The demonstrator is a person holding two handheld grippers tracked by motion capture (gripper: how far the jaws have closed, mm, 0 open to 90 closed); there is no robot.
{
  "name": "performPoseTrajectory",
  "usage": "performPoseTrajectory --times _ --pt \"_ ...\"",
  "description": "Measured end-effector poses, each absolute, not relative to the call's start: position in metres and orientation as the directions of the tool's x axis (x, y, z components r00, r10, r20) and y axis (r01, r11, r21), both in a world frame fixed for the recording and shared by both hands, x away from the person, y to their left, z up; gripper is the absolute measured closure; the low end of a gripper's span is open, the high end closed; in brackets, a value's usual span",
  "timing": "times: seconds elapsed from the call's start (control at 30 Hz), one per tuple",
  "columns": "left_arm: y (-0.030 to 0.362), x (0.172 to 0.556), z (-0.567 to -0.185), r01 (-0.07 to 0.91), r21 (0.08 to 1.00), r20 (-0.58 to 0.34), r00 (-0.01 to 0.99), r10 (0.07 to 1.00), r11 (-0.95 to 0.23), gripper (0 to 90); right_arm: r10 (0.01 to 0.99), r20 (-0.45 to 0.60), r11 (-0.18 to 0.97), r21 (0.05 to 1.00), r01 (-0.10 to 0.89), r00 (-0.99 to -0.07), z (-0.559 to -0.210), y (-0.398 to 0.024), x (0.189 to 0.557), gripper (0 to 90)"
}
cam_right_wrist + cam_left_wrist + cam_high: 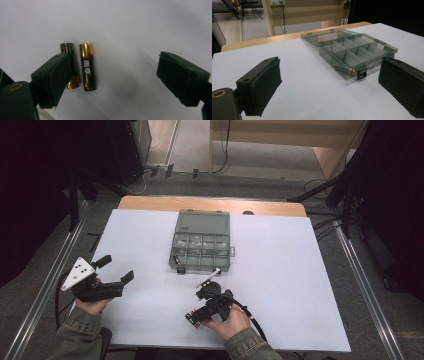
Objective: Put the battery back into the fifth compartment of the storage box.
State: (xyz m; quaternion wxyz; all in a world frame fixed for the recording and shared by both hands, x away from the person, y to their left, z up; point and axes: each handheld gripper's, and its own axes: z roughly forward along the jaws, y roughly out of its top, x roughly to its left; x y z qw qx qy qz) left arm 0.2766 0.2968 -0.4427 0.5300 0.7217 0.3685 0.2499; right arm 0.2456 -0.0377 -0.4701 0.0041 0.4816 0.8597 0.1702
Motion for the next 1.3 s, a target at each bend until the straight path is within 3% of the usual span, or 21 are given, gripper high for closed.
performPoseTrajectory --times 0.17,0.33,0.63,0.73,0.83,1.0,1.13,1.3 --pt "0.296 0.276 -0.443 0.267 0.949 -0.029 0.603 0.797 -0.167 4.6 0.822 0.147 0.496 0.291 0.818 -0.550 -0.471 -0.033 0.243 18.7" --pt "0.296 0.276 -0.443 0.267 0.949 -0.029 0.603 0.797 -0.168 4.6 0.817 0.130 0.511 0.289 0.810 -0.562 -0.473 -0.030 0.243 31.1" --pt "0.297 0.276 -0.442 0.261 0.952 -0.028 0.597 0.802 -0.160 4.7 0.809 0.098 0.539 0.273 0.797 -0.580 -0.477 -0.022 0.241 40.1" --pt "0.296 0.276 -0.443 0.260 0.950 -0.020 0.600 0.800 -0.171 4.6 0.804 0.084 0.551 0.268 0.790 -0.589 -0.478 -0.020 0.241 47.1" --pt "0.297 0.276 -0.443 0.260 0.951 -0.021 0.599 0.800 -0.170 4.6 0.805 0.094 0.546 0.270 0.793 -0.586 -0.476 -0.019 0.241 60.0" --pt "0.297 0.276 -0.443 0.259 0.951 -0.021 0.599 0.801 -0.168 4.7 0.814 0.094 0.537 0.257 0.804 -0.574 -0.476 -0.020 0.241 70.6" --pt "0.297 0.276 -0.443 0.259 0.951 -0.020 0.600 0.800 -0.170 4.6 0.817 0.090 0.535 0.252 0.806 -0.570 -0.476 -0.020 0.242 76.1" --pt "0.297 0.276 -0.443 0.260 0.950 -0.021 0.599 0.800 -0.170 4.7 0.815 0.101 0.534 0.248 0.808 -0.570 -0.476 -0.021 0.243 76.7"
